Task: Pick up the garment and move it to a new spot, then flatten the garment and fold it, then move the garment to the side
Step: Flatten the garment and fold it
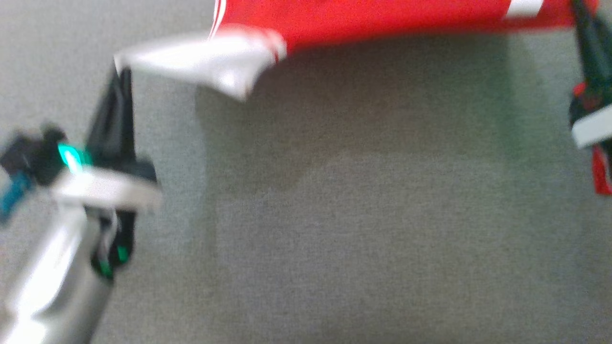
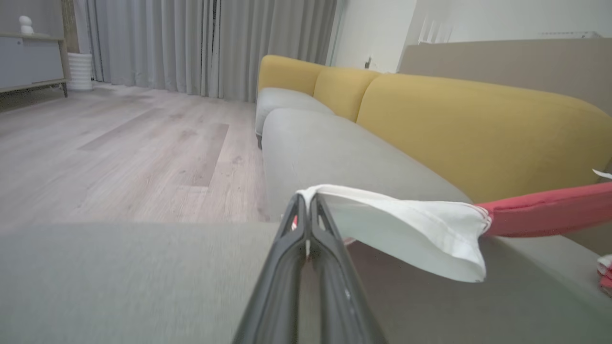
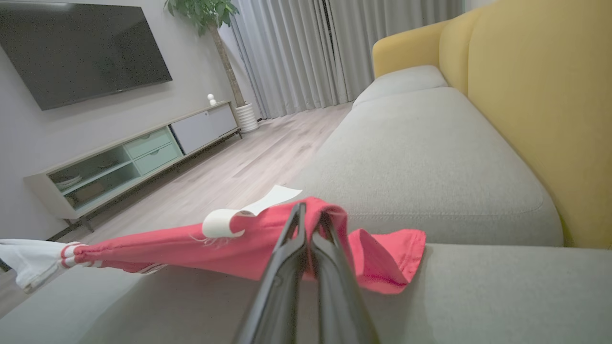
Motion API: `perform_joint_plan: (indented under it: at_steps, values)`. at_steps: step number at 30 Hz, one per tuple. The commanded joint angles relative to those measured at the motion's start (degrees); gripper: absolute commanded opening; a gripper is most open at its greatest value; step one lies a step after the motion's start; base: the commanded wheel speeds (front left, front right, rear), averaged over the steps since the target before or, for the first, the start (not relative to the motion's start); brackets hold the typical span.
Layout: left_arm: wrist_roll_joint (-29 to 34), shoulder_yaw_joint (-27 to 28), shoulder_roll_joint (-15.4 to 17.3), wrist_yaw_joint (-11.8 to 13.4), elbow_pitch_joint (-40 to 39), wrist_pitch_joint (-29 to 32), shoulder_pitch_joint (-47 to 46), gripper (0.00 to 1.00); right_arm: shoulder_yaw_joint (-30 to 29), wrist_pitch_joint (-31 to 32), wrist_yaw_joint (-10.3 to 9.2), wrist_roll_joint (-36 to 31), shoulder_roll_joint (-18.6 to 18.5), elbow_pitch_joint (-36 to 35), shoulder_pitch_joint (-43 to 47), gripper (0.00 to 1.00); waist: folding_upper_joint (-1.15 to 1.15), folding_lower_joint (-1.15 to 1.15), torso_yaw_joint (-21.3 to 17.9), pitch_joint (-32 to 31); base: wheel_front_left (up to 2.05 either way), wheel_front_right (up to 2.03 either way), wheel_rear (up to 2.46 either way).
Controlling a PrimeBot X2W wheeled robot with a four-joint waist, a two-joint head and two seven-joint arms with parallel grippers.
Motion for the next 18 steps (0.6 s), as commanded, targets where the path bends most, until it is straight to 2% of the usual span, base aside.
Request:
perform_joint_plan:
  at_steps: [1,7,11,15,18]
  values:
    - [-0.1,2.2,3.3,1.4,-3.6,0.1,1.9,0.0,0.4,-0.2,-0.05,0.7,-2.5,-1.9,2.7,0.0,0.0,0.02,-0.6,-2.8,0.0,0.0,0.0]
    - [-2.0,2.2,5.1,7.8,-14.6,0.7,19.5,0.0,1.6,-0.2,-0.05,3.1,-5.0,-5.4,11.8,0.0,0.0,0.02,-1.3,-6.6,0.0,0.0,0.0]
    - [-2.9,1.9,5.3,11.6,-21.1,1.0,28.4,0.0,-0.9,-0.2,-0.05,4.6,-6.3,-7.8,18.1,0.0,0.0,0.02,-1.5,-8.4,0.0,0.0,0.0]
    - [-4.2,1.8,6.1,13.6,-26.7,2.0,34.1,0.0,-3.8,-0.2,-0.05,5.3,-7.4,-10.4,24.1,0.0,0.0,0.02,-1.6,-9.0,0.0,0.0,0.0]
    - [-6.4,2.9,5.2,14.1,-28.9,2.1,34.9,0.0,-5.0,-0.2,-0.05,5.5,-7.4,-11.6,26.6,0.0,0.0,0.02,-1.9,-8.1,0.0,0.0,0.0]
